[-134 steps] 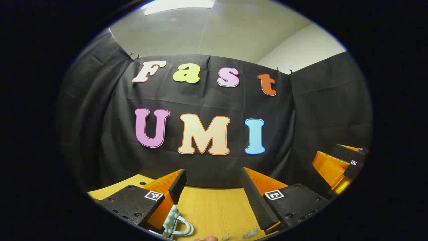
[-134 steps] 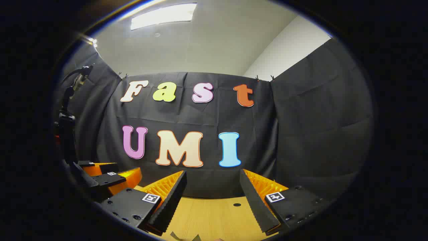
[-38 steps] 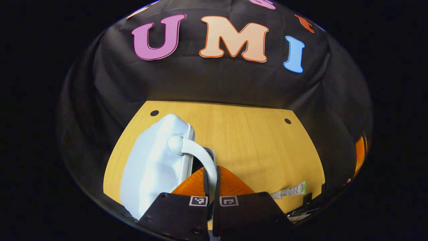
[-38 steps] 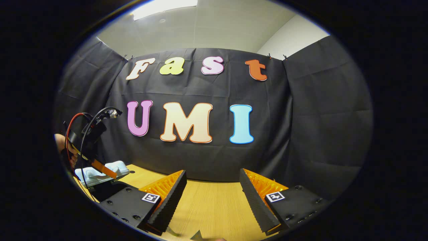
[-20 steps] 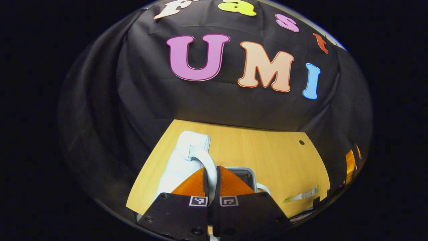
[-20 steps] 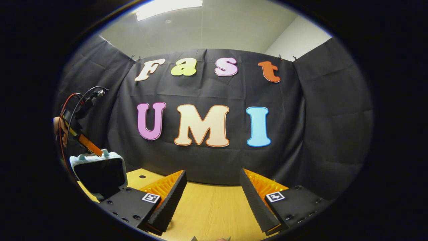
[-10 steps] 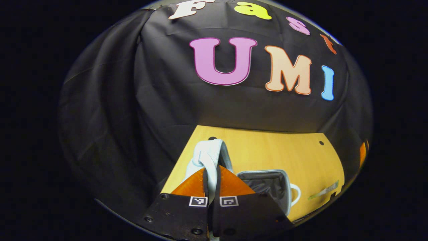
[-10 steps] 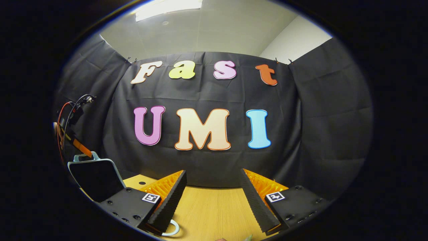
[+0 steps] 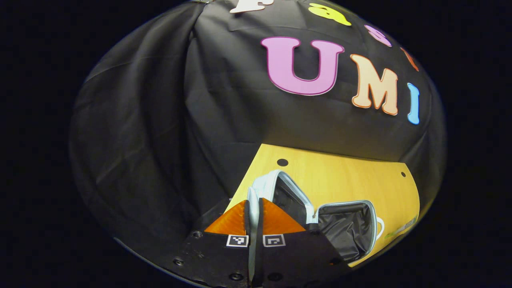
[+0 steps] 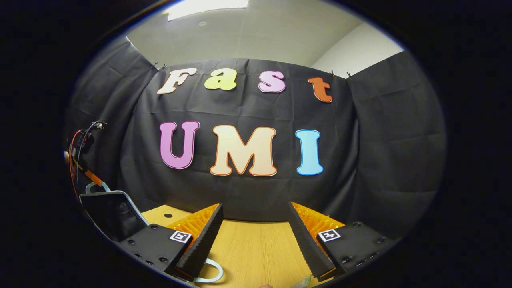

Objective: First open the suitcase, pack the skin care products into it, and then close the suitcase.

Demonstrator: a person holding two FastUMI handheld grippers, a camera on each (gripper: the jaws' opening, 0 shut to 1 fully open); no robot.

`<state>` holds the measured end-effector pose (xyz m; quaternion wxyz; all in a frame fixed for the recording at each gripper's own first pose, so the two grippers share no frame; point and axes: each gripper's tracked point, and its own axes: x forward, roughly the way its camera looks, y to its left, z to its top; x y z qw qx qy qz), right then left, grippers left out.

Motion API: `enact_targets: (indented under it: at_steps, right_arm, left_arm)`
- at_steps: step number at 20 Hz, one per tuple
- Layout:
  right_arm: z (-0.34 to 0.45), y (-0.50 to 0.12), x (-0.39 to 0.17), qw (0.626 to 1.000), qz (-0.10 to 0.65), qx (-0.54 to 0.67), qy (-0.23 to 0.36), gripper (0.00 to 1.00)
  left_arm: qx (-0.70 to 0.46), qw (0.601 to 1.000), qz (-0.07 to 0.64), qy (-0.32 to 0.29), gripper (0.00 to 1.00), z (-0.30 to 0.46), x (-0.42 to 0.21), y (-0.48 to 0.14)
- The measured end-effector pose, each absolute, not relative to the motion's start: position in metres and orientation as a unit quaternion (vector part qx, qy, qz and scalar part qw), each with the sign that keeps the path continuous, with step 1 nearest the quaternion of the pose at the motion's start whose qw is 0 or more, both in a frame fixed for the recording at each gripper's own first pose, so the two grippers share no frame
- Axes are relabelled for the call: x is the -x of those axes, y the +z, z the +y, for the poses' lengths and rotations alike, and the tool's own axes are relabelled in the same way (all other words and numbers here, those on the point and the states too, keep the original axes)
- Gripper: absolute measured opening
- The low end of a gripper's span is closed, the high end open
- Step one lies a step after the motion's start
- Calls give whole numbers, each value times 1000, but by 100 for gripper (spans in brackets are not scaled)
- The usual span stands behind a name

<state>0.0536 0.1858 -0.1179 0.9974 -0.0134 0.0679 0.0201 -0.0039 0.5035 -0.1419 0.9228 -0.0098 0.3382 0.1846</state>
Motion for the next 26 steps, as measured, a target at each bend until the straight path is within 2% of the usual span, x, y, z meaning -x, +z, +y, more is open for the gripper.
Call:
enact_targets:
  at_steps: [9,14,17,20,23,25,26]
  right_arm:
    - [194,-121,-51,996,76,28,22,98]
    - [194,-124,-51,996,81,33,20,98]
    - [195,-117,-54,996,77,32,26,98]
    - [194,-110,-55,996,69,29,41,98]
    - [185,-98,-60,997,54,25,57,100]
    - [178,-92,-62,996,50,14,67,99]
    - [172,-88,-64,996,47,8,70,98]
  left_arm:
    - [44,900,362,239,0,562,29,-194]
    - [50,892,346,287,2,584,42,-213]
    - [84,908,284,297,18,581,39,-195]
    - [76,923,217,308,61,566,35,-155]
    - [40,937,140,318,75,537,35,-113]
    - [14,943,104,316,90,513,34,-84]
    - [6,945,83,316,88,500,37,-69]
